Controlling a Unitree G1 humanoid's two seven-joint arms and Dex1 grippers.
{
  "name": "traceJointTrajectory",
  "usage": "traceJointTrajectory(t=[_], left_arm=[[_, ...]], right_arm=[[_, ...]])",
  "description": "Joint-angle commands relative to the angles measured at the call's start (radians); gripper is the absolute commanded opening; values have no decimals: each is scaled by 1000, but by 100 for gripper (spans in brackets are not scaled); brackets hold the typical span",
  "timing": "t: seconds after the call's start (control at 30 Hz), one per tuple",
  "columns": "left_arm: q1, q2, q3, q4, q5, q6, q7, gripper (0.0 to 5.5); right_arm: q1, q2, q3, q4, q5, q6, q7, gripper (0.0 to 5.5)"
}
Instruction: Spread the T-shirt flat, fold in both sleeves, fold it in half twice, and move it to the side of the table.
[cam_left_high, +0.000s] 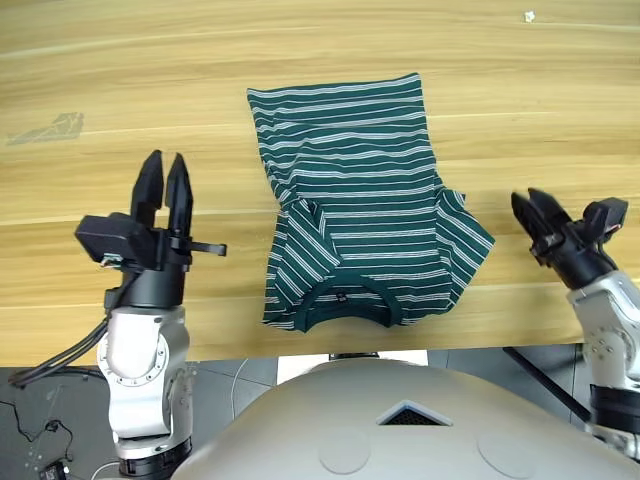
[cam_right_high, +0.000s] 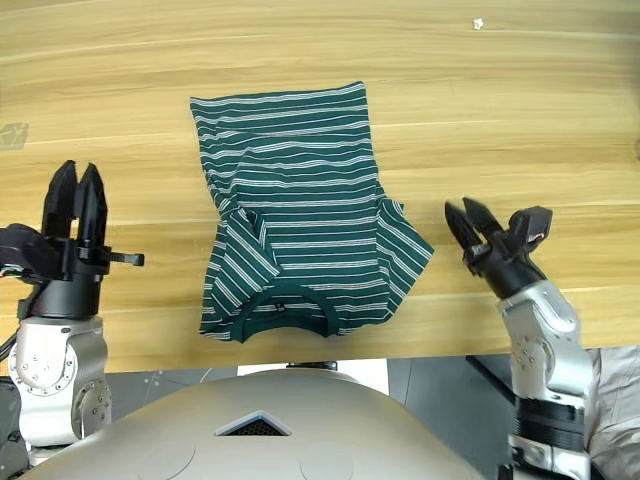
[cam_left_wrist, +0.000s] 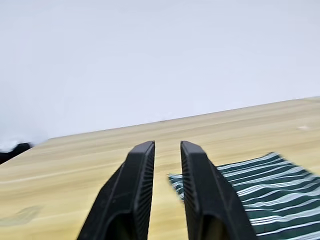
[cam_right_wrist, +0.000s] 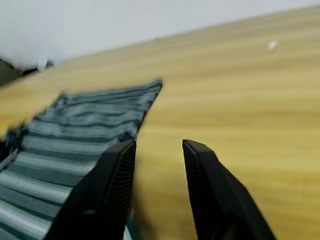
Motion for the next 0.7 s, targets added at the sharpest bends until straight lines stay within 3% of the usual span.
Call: traceJointTrajectory(t=[0.03,0.17,0.43,0.7], left_arm=[[9,-20,-31,4,32,23,-4,94],[20,-46,-35,17,54,15,3,96],[30,-63,-71,46,102,0,-15,96],[23,-79,-80,74,124,-1,-17,96]], right_arm=[[54,-90,39,-10,-63,77,90,173],[14,-98,58,23,-85,128,120,234],[3,-91,99,45,-195,124,140,234],[7,-85,94,51,-212,113,166,99]])
